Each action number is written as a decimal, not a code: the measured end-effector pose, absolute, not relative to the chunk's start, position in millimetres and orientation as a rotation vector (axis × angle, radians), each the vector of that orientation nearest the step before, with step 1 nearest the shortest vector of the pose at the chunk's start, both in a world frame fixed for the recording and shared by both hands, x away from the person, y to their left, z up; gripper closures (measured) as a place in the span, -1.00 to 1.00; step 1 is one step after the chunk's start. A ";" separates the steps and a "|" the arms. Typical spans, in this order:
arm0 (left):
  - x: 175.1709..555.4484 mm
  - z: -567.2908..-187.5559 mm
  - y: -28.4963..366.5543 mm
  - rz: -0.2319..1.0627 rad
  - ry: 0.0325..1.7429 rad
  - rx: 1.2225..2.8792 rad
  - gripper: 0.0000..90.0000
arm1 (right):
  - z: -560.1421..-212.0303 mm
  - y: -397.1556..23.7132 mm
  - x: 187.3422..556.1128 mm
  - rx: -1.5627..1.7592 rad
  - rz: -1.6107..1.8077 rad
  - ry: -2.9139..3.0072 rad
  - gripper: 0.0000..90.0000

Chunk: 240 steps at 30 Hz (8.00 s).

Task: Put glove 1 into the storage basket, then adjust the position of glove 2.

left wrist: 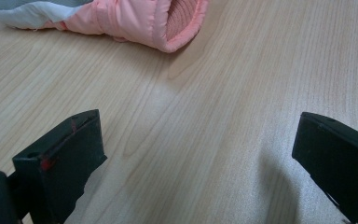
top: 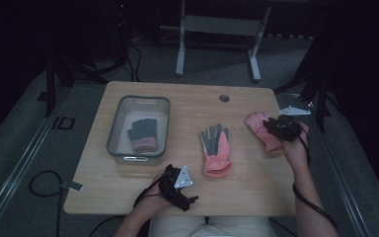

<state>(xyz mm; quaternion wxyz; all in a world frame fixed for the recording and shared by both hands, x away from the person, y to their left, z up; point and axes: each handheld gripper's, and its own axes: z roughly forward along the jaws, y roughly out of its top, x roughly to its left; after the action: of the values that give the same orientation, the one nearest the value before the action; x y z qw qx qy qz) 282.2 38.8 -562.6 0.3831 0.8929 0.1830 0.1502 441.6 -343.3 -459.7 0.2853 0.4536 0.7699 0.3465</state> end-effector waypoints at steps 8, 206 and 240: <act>283.0 -563.2 39.5 0.381 0.472 2.273 -0.97 | -486.0 -369.4 475.9 1.224 0.827 2.106 0.44; 282.1 -562.7 39.7 0.412 0.437 2.255 -0.97 | -478.6 -170.6 388.1 1.364 0.816 2.281 0.56; 356.2 -462.0 8.0 0.450 0.811 2.062 -0.72 | -454.1 -206.4 394.2 1.135 1.031 2.298 0.53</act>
<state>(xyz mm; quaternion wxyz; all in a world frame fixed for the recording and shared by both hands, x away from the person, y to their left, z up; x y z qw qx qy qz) 356.2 8.0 -462.0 0.4262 0.8251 0.3244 0.1799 394.2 -206.4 -454.1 0.1885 0.4036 0.8169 0.3665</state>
